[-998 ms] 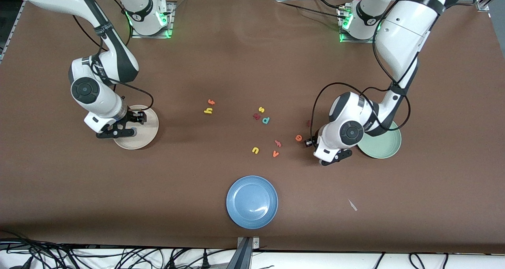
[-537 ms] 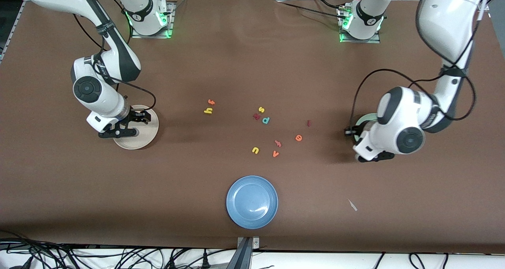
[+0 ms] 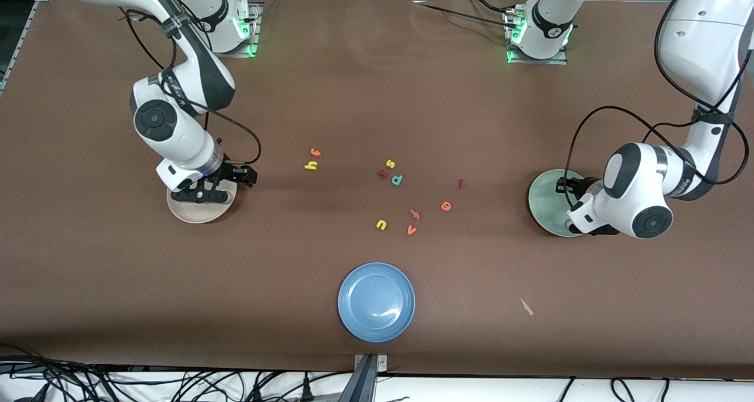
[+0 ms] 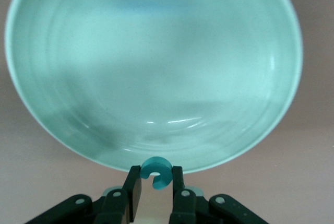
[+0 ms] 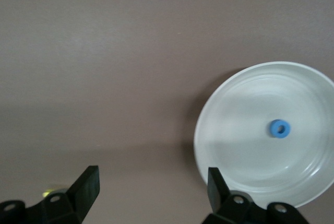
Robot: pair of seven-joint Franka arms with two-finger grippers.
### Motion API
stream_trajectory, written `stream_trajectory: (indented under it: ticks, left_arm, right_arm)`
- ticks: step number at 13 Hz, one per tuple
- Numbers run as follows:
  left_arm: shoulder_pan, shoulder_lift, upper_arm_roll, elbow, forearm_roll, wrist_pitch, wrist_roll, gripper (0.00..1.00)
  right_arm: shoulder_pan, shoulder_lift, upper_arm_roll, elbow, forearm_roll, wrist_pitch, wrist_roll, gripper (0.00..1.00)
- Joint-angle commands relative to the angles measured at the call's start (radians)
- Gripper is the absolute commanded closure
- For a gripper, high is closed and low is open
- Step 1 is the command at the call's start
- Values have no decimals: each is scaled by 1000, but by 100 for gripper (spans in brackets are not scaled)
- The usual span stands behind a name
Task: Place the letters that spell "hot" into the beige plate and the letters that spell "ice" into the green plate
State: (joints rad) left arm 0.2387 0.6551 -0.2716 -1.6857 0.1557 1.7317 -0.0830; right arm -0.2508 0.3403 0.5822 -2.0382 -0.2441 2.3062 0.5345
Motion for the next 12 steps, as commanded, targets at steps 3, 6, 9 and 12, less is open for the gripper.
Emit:
stream_trajectory:
  ticks: [3,6,9,12]
  left_arm:
    - [-1,-6,-12,11,24,0,19,0]
    - [-27,-49,-27,49,-7,-9,-4,0]
    - [-36,-64,-115,54,-81,0,-163,0]
    - [-38,-63,-230,37,-82,67,-346,3]
  right_arm:
    - [85,8,53,22,23,-2,212,8]
    - [200,72,24,50,5,40,418,8]
    - [280,156,-28,50,-94,139,551,8]
    - [305,197,-56,15,-185,209,602,8]
